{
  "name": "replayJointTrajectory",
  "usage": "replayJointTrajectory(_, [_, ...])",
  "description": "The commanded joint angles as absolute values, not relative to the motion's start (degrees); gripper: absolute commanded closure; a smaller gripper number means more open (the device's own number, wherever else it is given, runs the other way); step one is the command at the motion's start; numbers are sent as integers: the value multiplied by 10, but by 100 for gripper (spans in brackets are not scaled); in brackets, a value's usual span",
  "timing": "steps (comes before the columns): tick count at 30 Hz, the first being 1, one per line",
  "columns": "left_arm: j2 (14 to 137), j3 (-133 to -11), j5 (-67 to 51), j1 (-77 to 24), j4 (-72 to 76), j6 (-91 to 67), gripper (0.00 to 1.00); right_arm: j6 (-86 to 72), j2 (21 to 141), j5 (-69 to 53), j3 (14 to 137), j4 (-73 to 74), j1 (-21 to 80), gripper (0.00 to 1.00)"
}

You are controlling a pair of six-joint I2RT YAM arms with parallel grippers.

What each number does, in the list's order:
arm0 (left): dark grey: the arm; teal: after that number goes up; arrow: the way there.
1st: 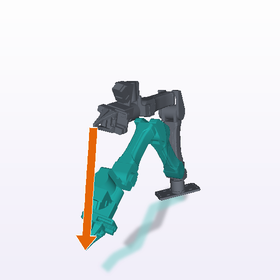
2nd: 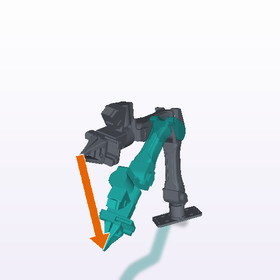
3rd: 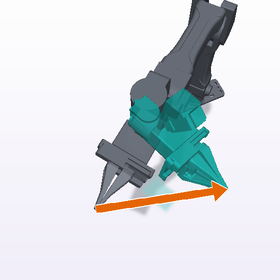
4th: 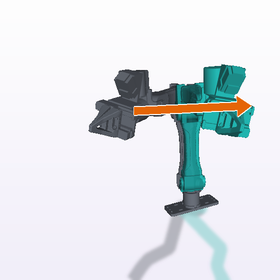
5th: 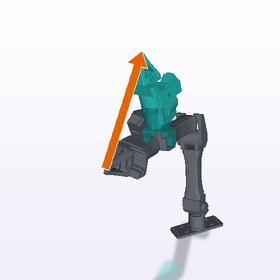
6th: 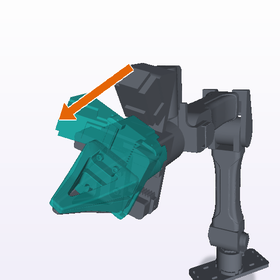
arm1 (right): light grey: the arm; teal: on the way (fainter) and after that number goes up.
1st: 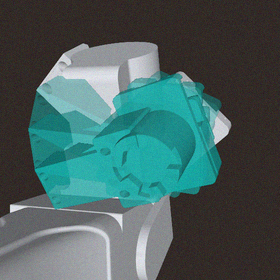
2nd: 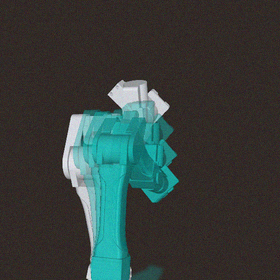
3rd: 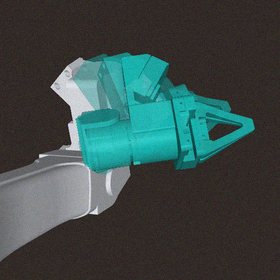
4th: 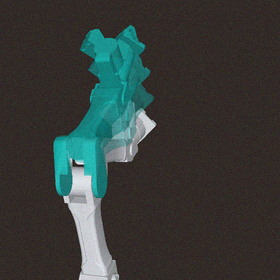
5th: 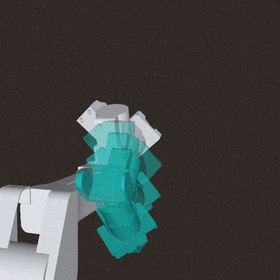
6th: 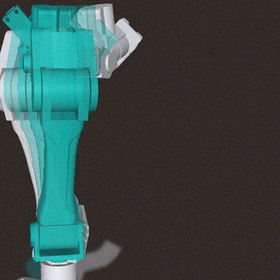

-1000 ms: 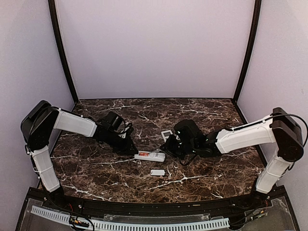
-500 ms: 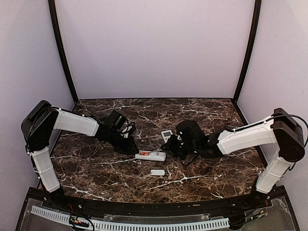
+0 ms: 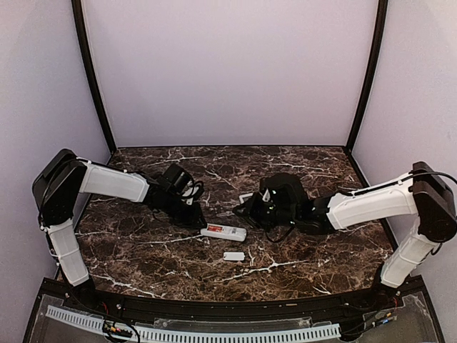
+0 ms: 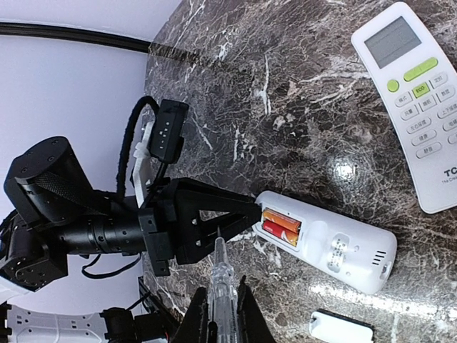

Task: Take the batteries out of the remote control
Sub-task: Remove the battery from the remote control without the battery cover.

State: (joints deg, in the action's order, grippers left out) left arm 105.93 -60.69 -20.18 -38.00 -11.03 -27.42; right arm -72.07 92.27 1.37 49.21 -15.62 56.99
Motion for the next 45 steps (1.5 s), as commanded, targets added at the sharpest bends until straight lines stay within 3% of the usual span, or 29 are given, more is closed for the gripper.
replayJointTrajectory(1, [1099,-594,-183,-399,-156,-264,79,-722,907,25,491,-165,572,100])
replayJointTrajectory(11, [1100,-592,-197,-399,-150,-268,79,-726,904,69,502,-51,580,100])
replayJointTrajectory(45, [1101,-595,-200,-399,-150,-267,80,-722,957,70,529,-30,583,100])
